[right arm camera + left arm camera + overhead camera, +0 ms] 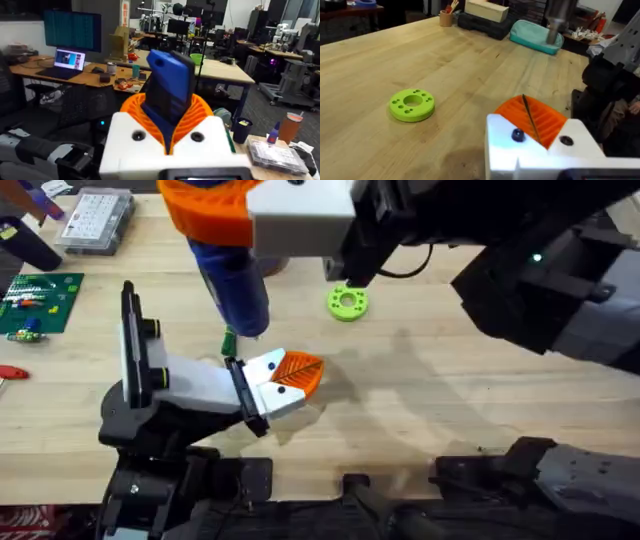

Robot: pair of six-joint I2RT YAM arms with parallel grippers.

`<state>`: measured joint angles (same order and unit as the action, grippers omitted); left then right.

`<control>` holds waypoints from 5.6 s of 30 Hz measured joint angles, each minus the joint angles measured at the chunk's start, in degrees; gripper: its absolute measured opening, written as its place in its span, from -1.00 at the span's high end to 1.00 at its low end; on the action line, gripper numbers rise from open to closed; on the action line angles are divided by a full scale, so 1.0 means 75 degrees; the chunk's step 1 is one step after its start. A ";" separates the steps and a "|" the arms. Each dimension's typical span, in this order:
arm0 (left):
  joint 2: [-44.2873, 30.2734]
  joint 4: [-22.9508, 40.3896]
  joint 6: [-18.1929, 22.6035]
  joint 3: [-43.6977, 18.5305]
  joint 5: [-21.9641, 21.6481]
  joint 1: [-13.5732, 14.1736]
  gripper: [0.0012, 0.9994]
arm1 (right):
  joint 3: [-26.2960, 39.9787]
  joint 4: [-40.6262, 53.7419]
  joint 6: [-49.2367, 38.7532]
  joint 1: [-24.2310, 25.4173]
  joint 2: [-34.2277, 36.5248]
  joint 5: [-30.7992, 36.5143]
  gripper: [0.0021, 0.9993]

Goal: Pick up the gripper from the table and insert it into the empty holder that is missing its gripper. Then pick up a screw, insert it into the mounting hole, and use the screwdriver to tighten it. Finally, clean up the table by picking up the vegetable and placing it into the bucket.

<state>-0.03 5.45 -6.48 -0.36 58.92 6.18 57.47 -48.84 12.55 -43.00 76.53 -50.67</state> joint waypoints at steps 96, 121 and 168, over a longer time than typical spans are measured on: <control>0.0000 0.0000 0.0000 0.0000 0.0000 -0.0001 0.97 | -0.0898 -0.0125 -0.0256 -0.0038 0.0335 0.0044 0.95; 0.0000 0.0000 0.0000 0.0000 0.0000 -0.0001 0.97 | -0.0973 -0.0120 -0.0285 -0.0163 0.0410 0.0239 0.95; 0.0000 0.0009 -0.0003 0.0000 0.0026 0.0002 0.97 | -0.1058 -0.0752 -0.0003 -0.0108 0.0426 0.0362 0.95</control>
<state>-0.03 5.52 -6.50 -0.36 59.11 6.20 49.54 -54.48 12.53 -43.81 79.72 -47.96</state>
